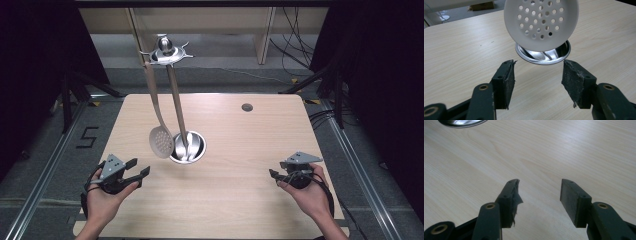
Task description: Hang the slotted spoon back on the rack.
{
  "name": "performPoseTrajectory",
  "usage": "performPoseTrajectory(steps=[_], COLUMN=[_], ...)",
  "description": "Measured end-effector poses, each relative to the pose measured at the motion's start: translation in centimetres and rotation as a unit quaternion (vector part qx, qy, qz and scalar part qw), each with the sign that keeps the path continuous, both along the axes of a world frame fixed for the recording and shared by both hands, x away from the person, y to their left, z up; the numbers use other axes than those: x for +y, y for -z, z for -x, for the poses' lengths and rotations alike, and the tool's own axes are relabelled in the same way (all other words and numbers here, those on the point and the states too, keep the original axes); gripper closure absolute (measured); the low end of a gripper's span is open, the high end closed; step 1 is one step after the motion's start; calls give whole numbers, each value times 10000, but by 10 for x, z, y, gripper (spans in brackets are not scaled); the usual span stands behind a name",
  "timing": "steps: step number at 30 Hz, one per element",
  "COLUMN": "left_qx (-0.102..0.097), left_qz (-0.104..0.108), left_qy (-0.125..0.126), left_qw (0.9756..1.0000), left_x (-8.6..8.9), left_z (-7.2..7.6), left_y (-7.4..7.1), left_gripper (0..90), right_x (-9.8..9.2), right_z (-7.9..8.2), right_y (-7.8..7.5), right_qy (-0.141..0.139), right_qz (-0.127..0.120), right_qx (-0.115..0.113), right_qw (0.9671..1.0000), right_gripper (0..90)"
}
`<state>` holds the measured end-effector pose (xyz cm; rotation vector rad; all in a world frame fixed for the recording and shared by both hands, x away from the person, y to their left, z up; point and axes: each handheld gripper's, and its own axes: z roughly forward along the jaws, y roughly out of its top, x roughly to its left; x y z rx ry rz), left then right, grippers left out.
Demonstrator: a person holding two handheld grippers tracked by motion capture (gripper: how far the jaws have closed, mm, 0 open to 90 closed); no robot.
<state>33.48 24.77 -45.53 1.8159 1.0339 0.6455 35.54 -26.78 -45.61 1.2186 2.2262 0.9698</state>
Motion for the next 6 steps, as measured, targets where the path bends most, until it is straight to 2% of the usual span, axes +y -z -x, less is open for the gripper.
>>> performPoseTrajectory(steps=[1, 2, 5, 6], left_qx=[-19, 27, 14, 83], left_qz=[-33, 17, -37, -12], left_qy=[-8, -31, 69, -44], left_qw=[10000, 10000, 10000, 10000], left_x=[0, 0, 1, 0], left_z=[0, -1, -3, -2], left_y=[0, 2, 5, 5], left_gripper=[426, 425, 422, 421], right_x=[-2, -2, -2, -2], right_z=[0, -1, -1, -1], right_y=[-1, -1, -1, -1], right_qy=[-51, -80, -63, -47], right_qz=[109, 91, 81, 79], right_qx=[-17, -7, 0, 40], right_qw=[9999, 9999, 9999, 9999], right_gripper=[494, 494, 494, 494])
